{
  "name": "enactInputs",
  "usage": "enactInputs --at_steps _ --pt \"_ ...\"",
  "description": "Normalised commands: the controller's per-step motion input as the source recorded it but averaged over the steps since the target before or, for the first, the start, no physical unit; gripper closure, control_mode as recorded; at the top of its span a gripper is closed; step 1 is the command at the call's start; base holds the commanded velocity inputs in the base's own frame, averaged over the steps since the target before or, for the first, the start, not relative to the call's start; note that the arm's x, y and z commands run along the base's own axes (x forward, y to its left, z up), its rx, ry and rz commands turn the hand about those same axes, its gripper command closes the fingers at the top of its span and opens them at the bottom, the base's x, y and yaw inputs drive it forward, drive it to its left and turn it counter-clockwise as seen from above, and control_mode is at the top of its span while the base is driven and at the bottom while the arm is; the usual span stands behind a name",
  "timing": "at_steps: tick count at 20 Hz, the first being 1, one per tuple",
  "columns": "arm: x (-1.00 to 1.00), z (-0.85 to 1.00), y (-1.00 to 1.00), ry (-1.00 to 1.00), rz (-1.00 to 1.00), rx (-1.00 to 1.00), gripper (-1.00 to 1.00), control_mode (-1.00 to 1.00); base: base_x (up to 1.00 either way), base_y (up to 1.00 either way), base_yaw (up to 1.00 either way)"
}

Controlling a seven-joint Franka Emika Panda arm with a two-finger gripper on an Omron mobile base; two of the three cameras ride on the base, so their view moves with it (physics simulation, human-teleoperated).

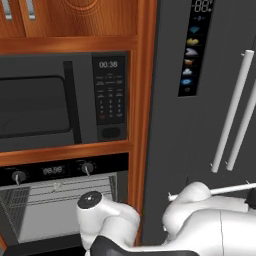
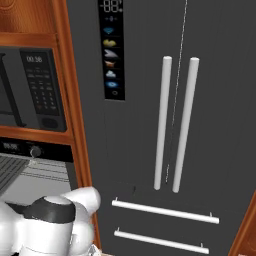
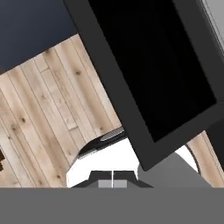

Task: Take the fish from the oven and place it on the plate on the counter.

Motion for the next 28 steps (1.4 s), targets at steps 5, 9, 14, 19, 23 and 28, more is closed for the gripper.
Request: enactInputs --at_steps 5,9,14,19,23,28 --pt "0.1 0.11 -0.12 -0.2 -0.4 0.09 1.0 -1.0 0.0 0.0 0.0" --pt "0.13 0.05 0.18 -0.37 -0.51 0.11 1.0 -1.0 0.0 0.0 0.0" --pt "0.3 0.08 0.16 -0.23 -0.47 0.08 1.0 -1.0 0.0 0.0 0.0" --pt "0.44 0.22 0.11 -0.06 -0.21 0.08 1.0 -1.0 0.0 0.0 0.0" --pt "0.54 0.21 0.01 -0.16 -0.11 0.01 1.0 -1.0 0.0 0.0 0.0" --pt "0.42 0.23 0.15 -0.22 -0.07 0.04 1.0 -1.0 0.0 0.0 0.0"
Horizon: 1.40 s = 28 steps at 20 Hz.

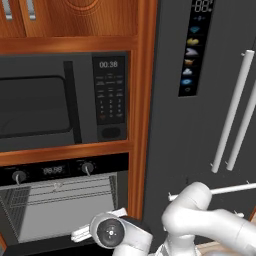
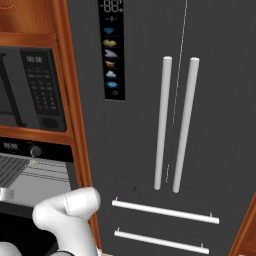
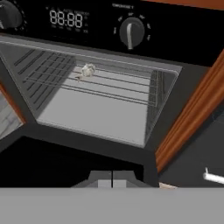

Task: Take the fish from the oven and place it on the plate on the counter.

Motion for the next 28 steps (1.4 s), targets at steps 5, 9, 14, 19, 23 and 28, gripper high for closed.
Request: enactInputs --at_steps 5,9,14,19,23,28 --pt "0.32 0.12 0.19 -0.24 -0.17 0.13 1.0 -1.0 0.0 0.0 0.0" --pt "0.29 -0.02 0.0 -0.34 -0.08 0.11 1.0 -1.0 0.0 0.0 0.0" --pt "0.44 -0.01 0.0 -0.27 -0.01 0.07 1.0 -1.0 0.0 0.0 0.0" --pt "0.54 -0.03 -0.06 0.01 0.0 0.0 1.0 -1.0 0.0 0.0 0.0" --pt "0.6 -0.15 -0.01 0.05 0.0 -0.01 1.0 -1.0 0.0 0.0 0.0" --pt "0.45 -0.31 0.0 -0.02 0.0 -0.01 1.0 -1.0 0.0 0.0 0.0"
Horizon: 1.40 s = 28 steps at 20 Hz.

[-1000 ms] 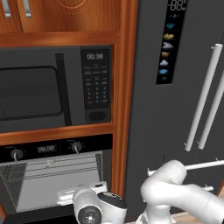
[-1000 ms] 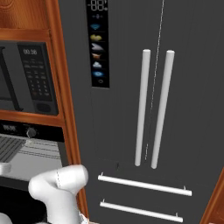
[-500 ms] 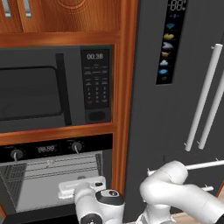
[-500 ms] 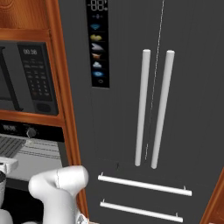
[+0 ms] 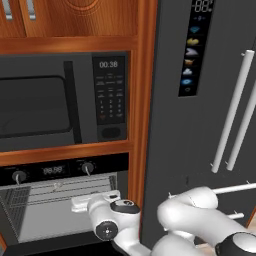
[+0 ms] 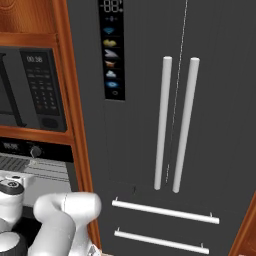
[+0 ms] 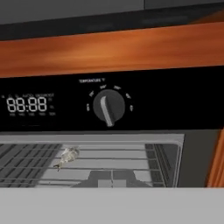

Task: Take the fish from the oven and place it on the plate on the counter.

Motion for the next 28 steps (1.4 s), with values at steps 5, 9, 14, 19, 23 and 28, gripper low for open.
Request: enactInputs --at_steps 5,9,14,19,23,28 --pt "0.36 -0.56 -0.02 -0.03 -0.02 -0.01 1.0 -1.0 0.0 0.0 0.0" --pt "0.42 -0.47 0.0 -0.12 -0.08 -0.01 1.0 -1.0 0.0 0.0 0.0" --pt "0.48 -0.46 0.0 -0.05 -0.09 0.0 1.0 -1.0 0.0 0.0 0.0" --pt "0.36 -0.46 0.0 0.0 -0.07 0.0 1.0 -1.0 0.0 0.0 0.0" --pt "0.24 -0.35 0.0 0.0 -0.01 0.0 1.0 -1.0 0.0 0.0 0.0" --pt "0.23 -0.39 0.06 0.0 0.0 0.0 1.0 -1.0 0.0 0.0 0.0"
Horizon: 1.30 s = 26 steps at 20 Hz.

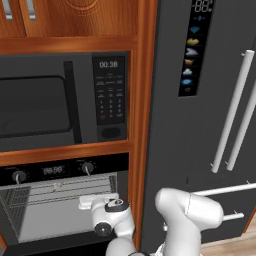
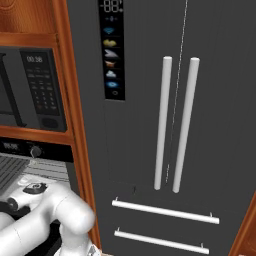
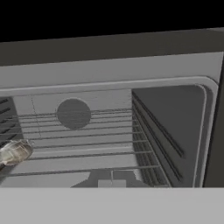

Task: Take the fish from the oven and place it on the plate on the counter.

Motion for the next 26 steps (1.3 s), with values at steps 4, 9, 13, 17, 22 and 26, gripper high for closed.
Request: enactInputs --at_steps 4,9,13,17,22,26 --pt "0.26 -0.36 0.12 0.0 0.0 0.0 1.0 -1.0 0.0 0.0 0.0" --pt "0.16 -0.07 0.22 -0.02 0.0 0.0 1.0 -1.0 0.0 0.0 0.0" --pt "0.46 -0.15 0.26 -0.01 0.0 0.0 1.0 -1.0 0.0 0.0 0.0" --pt "0.49 -0.34 0.23 0.0 0.0 0.0 1.0 -1.0 0.0 0.0 0.0" --pt "0.6 -0.74 0.13 0.02 0.0 0.0 1.0 -1.0 0.0 0.0 0.0" --pt "0.37 -1.0 0.11 0.18 0.0 0.0 1.0 -1.0 0.0 0.0 0.0"
